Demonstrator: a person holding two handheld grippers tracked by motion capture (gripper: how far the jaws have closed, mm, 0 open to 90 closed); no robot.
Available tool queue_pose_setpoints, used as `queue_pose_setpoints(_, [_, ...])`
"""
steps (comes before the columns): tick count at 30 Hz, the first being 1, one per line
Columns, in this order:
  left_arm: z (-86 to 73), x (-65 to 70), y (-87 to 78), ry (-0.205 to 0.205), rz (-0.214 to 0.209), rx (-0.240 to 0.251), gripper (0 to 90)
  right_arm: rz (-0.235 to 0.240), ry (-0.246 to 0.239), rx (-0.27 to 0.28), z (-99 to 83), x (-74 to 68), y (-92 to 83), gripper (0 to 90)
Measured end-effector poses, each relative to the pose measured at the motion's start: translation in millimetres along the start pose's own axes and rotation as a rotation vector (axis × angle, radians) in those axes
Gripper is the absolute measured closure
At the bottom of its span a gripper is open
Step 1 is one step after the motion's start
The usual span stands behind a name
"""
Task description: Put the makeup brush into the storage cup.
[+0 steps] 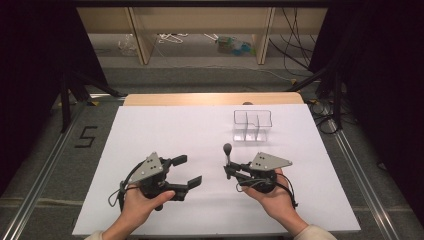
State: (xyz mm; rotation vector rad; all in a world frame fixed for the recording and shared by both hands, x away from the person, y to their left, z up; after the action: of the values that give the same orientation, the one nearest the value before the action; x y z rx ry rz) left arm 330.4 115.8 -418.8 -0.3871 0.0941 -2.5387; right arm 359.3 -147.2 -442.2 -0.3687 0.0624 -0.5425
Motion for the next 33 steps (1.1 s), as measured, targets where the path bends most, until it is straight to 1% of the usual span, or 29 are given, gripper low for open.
queue_pose_setpoints(1, [-0.3, -0.1, -4.3, -0.003, 0.006, 0.007, 15.6, -0.007, -0.01, 0.016, 0.4, 1.9, -0.3, 79.6])
queue_pose_setpoints(2, [-0.9, -0.7, -8.3, 0.007, 0.006, 0.011, 15.6, -0.002, 0.009, 0.012, 0.6, 2.0, -1.6, 79.6])
queue_pose_setpoints(3, [-2.4, -0.8, -12.4, 0.009, 0.012, 0.008, 15.6, -0.004, 0.013, 0.0, 0.9, 3.0, -3.6, 79.6])
queue_pose_setpoints(4, [-4.0, -0.9, -16.2, 0.014, 0.023, 0.008, 15.6, -0.02, 0.011, 0.015, 1.4, 4.6, -4.3, 79.6])
queue_pose_setpoints(5, [-5.4, -1.3, -20.0, 0.025, 0.029, 0.007, 15.6, -0.019, 0.009, 0.009, 1.7, 6.0, -5.9, 79.6])
queue_pose_setpoints(6, [-6.8, -1.2, -23.8, 0.022, 0.044, 0.007, 15.5, -0.016, 0.016, 0.023, 1.9, 7.1, -6.2, 79.6])
queue_pose_setpoints(7, [-7.4, -1.8, -26.9, 0.032, 0.042, 0.01, 15.4, -0.032, 0.002, 0.019, 2.0, 9.9, -8.6, 79.6])
queue_pose_setpoints(8, [-7.6, -2.6, -30.4, 0.039, 0.049, 0.011, 15.4, -0.031, 0.012, 0.022, 2.0, 10.8, -9.2, 79.6])
queue_pose_setpoints(9, [-8.2, -2.7, -33.0, 0.028, 0.053, 0.016, 15.4, -0.04, 0.015, 0.012, 1.8, 12.3, -11.5, 79.6])
queue_pose_setpoints(10, [-8.5, -3.9, -35.7, 0.033, 0.055, 0.017, 15.4, -0.048, 0.005, 0.035, 1.9, 14.5, -11.2, 79.6])
queue_pose_setpoints(11, [-9.3, -5.4, -38.1, 0.034, 0.061, 0.016, 16.0, -0.053, 0.009, 0.026, 1.8, 15.6, -13.4, 79.6])
queue_pose_setpoints(12, [-10.1, -7.0, -40.2, 0.033, 0.066, 0.017, 16.4, -0.058, 0.025, 0.026, 1.7, 15.6, -14.1, 79.6])
queue_pose_setpoints(13, [-11.1, -8.3, -42.1, 0.023, 0.074, 0.017, 16.7, -0.049, 0.029, 0.022, 1.7, 16.3, -15.2, 79.6])
queue_pose_setpoints(14, [-11.7, -9.6, -43.9, 0.017, 0.08, 0.02, 16.7, -0.062, 0.028, 0.032, 1.9, 17.6, -16.4, 79.6])
queue_pose_setpoints(15, [-11.9, -10.7, -45.2, 0.017, 0.082, 0.023, 16.7, -0.056, 0.029, 0.029, 1.7, 18.3, -17.2, 79.6])
queue_pose_setpoints(16, [-12.1, -11.1, -46.6, 0.015, 0.088, 0.025, 16.6, -0.065, 0.025, 0.023, 1.6, 19.3, -19.0, 79.5])
queue_pose_setpoints(17, [-12.1, -11.5, -47.5, 0.02, 0.089, 0.027, 16.4, -0.058, 0.033, 0.037, 1.5, 19.6, -18.4, 79.6])
queue_pose_setpoints(18, [-12.2, -11.7, -48.5, 0.024, 0.093, 0.028, 16.3, -0.059, 0.032, 0.028, 1.2, 20.7, -19.9, 79.6])
queue_pose_setpoints(19, [-12.2, -11.9, -49.5, 0.031, 0.093, 0.026, 16.2, -0.071, 0.033, 0.031, 0.9, 21.9, -20.3, 79.6])
queue_pose_setpoints(20, [-12.5, -11.6, -50.4, 0.024, 0.101, 0.027, 16.1, -0.077, 0.022, 0.04, 0.8, 23.7, -20.6, 79.6])
queue_pose_setpoints(21, [-12.4, -12.1, -51.0, 0.027, 0.103, 0.03, 16.1, -0.08, 0.037, 0.036, 0.4, 23.4, -21.1, 79.6])
queue_pose_setpoints(22, [-12.6, -12.4, -51.9, 0.02, 0.108, 0.034, 16.2, -0.083, 0.038, 0.037, 0.3, 23.9, -21.7, 79.6])
queue_pose_setpoints(23, [-12.3, -13.3, -52.5, 0.026, 0.105, 0.035, 16.2, -0.071, 0.041, 0.041, 0.4, 24.1, -21.6, 79.6])
queue_pose_setpoints(24, [-12.4, -13.4, -53.2, 0.018, 0.113, 0.04, 16.2, -0.074, 0.041, 0.034, 0.4, 24.2, -22.9, 79.6])
queue_pose_setpoints(27, [-12.2, -14.0, -54.6, 0.019, 0.119, 0.047, 15.9, -0.074, 0.043, 0.044, 0.6, 24.6, -22.8, 79.6])
queue_pose_setpoints(28, [-12.3, -14.3, -55.0, 0.02, 0.12, 0.049, 15.8, -0.081, 0.035, 0.032, 0.2, 25.5, -23.9, 79.6])
queue_pose_setpoints(29, [-12.5, -14.4, -55.2, 0.02, 0.121, 0.05, 15.8, -0.081, 0.035, 0.032, 0.2, 25.5, -23.9, 79.6])
queue_pose_setpoints(30, [-13.0, -14.0, -55.3, 0.007, 0.124, 0.053, 15.7, -0.08, 0.036, 0.034, 0.0, 25.6, -23.9, 79.6])
queue_pose_setpoints(33, [-12.6, -16.0, -56.4, 0.022, 0.128, 0.057, 15.6, -0.086, 0.039, 0.041, -0.1, 26.7, -24.3, 79.5])
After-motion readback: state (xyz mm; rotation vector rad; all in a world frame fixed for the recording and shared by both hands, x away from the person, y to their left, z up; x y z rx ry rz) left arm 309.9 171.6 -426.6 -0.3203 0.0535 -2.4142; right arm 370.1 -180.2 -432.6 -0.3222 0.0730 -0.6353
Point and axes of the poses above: each handheld gripper's, and its own axes: y roughly forward along the jaws, z roughly out of its top, x roughly to its right, the point moved 3 cm from there along y, roughly forward along the jaws, and after that the axes turned 5 degrees about -y, right-handed, at the moved point
